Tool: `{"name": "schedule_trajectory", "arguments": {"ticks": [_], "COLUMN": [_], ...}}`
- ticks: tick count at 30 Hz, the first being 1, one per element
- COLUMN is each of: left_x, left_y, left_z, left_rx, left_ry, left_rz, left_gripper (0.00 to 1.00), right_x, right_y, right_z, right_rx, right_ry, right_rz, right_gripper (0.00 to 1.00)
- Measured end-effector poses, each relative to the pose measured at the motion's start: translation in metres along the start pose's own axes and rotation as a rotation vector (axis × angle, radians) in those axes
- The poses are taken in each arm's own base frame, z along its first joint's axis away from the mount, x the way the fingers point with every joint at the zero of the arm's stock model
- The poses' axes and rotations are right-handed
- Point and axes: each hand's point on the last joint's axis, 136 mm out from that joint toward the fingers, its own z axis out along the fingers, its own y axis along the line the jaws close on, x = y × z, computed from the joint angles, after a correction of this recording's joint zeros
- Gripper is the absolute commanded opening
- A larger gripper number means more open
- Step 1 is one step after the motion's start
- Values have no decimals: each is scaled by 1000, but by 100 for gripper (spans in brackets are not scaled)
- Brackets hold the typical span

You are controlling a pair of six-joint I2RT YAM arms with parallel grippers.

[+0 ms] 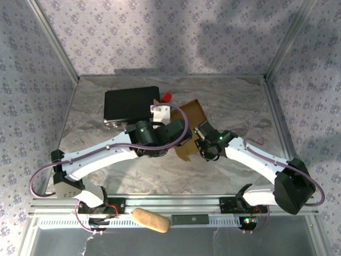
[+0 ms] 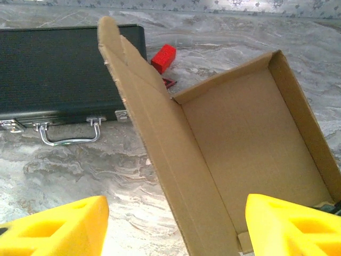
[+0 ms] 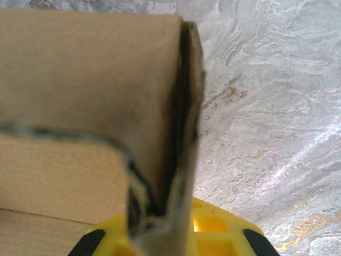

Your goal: Fold the paper box

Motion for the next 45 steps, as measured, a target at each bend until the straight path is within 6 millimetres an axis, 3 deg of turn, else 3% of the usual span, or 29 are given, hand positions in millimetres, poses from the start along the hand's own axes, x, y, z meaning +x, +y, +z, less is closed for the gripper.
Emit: {"name": "schedule_trajectory", "arguments": {"ticks": [6, 12, 17, 19, 20, 22, 24, 27, 31, 34, 37, 41, 45], "left_x": [3, 14, 25, 25, 24, 21, 18, 18, 14, 3, -4, 2, 13], "left_y": [0, -9, -14, -14, -14, -12, -10, -6, 3, 3, -1, -8, -9], "left_z": [5, 24, 37, 37, 37, 39, 40, 42, 44, 43, 43, 48, 50], "left_rx": [-11, -32, -50, -50, -51, -61, -74, -92, -119, -103, -67, 18, 119], "left_ry": [4, 28, 54, 53, 48, 38, 33, 43, 61, 68, 86, 144, 208], "left_rz": [-4, 39, 78, 86, 82, 85, 96, 153, 263, 334, 437, 624, 801], "left_gripper": [52, 45, 22, 5, 0, 0, 0, 0, 0, 0, 0, 0, 0], "right_x": [4, 10, 12, 13, 13, 15, 18, 21, 27, 21, 2, -42, -69], "right_y": [-3, 3, 1, 1, 0, 0, 1, 1, 15, 18, 16, 21, 29], "right_z": [1, 2, 3, 4, 4, 4, 3, -10, -51, -77, -87, -84, -71], "right_rx": [-4, -30, -27, -26, -25, -25, -29, -36, -135, -207, -228, -220, -201], "right_ry": [26, 60, 69, 71, 75, 83, 89, 77, 71, 58, 21, -63, -96], "right_rz": [37, 61, 73, 78, 83, 85, 66, -2, -79, -105, -133, -182, -340], "right_gripper": [0, 0, 0, 0, 9, 43, 62, 78, 92, 89, 84, 82, 77]}}
